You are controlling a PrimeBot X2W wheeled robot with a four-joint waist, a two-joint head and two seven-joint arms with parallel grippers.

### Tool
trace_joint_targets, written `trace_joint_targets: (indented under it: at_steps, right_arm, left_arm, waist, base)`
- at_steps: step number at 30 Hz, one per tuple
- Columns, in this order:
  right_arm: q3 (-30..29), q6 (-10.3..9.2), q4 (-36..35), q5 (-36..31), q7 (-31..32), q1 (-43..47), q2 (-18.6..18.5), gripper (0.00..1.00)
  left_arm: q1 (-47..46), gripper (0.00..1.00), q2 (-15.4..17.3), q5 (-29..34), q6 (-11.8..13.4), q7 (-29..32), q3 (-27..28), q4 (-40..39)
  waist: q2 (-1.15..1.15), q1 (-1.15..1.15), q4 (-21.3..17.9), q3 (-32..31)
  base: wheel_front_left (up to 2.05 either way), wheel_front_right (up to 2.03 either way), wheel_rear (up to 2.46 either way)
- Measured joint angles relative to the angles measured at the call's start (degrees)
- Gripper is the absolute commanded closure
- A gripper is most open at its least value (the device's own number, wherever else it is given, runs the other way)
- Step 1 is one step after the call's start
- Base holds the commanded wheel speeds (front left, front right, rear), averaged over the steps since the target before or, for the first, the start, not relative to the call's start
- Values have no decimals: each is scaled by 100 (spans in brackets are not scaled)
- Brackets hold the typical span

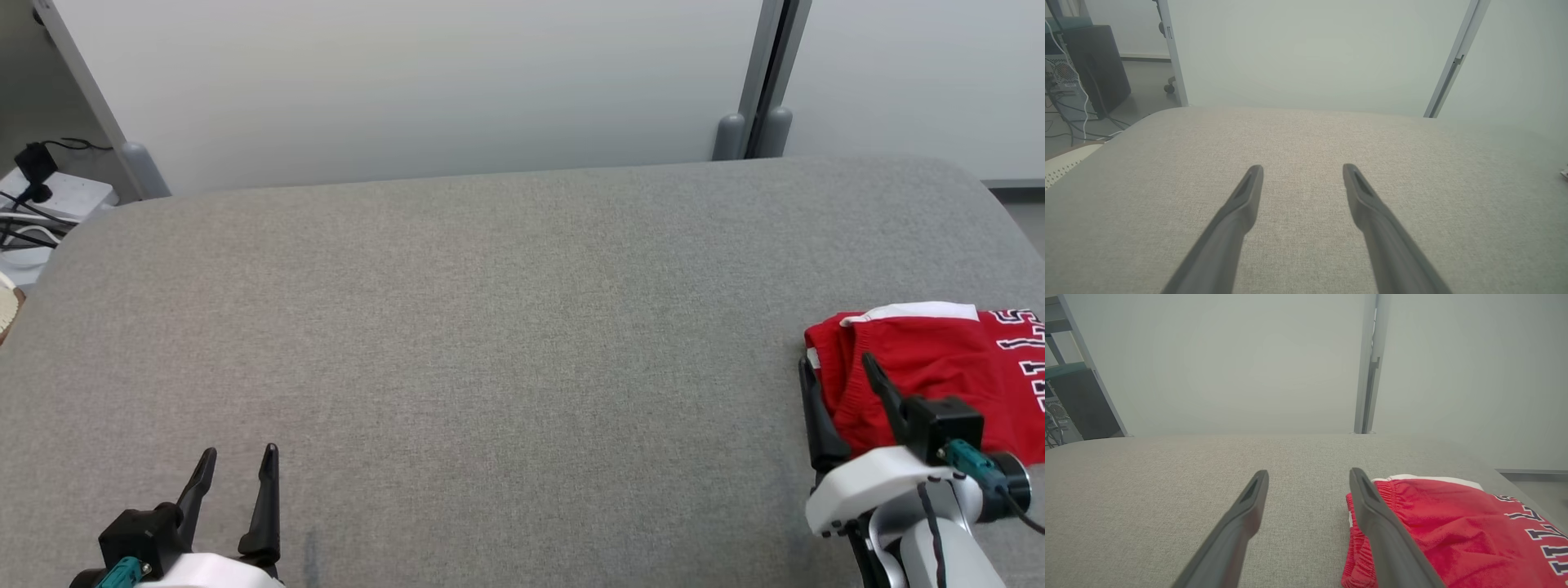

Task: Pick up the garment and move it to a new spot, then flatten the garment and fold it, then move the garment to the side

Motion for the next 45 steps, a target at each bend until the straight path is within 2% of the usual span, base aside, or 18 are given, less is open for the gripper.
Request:
trace_joint_targets:
  at_steps: [11,17,18,24,45]
  right_arm:
    - [-151,0,-113,112,-26,374,2,0]
    - [-177,0,-129,111,-26,489,3,0]
    - [-174,0,-86,111,-20,504,14,100]
    - [-168,0,270,168,22,943,137,100]
    - [-257,0,5,1602,341,955,135,100]
  left_arm:
    - [175,0,-177,189,0,0,291,-34]
    - [229,0,-209,190,0,0,265,-134]
    - [233,100,-221,183,2,5,261,-91]
    - [520,100,-416,101,2,79,246,289]
    - [509,100,-408,-1176,7,389,245,147]
  waist:
    - [0,0,49,-208]
    - [0,0,88,-260]
    - [0,0,90,-259]
    - [0,0,95,-256]
    - [0,2,127,-193]
  base:
    - [0,0,0]
    - [0,0,0]
    - [0,0,0]
    - [0,0,0]
    - [0,0,0]
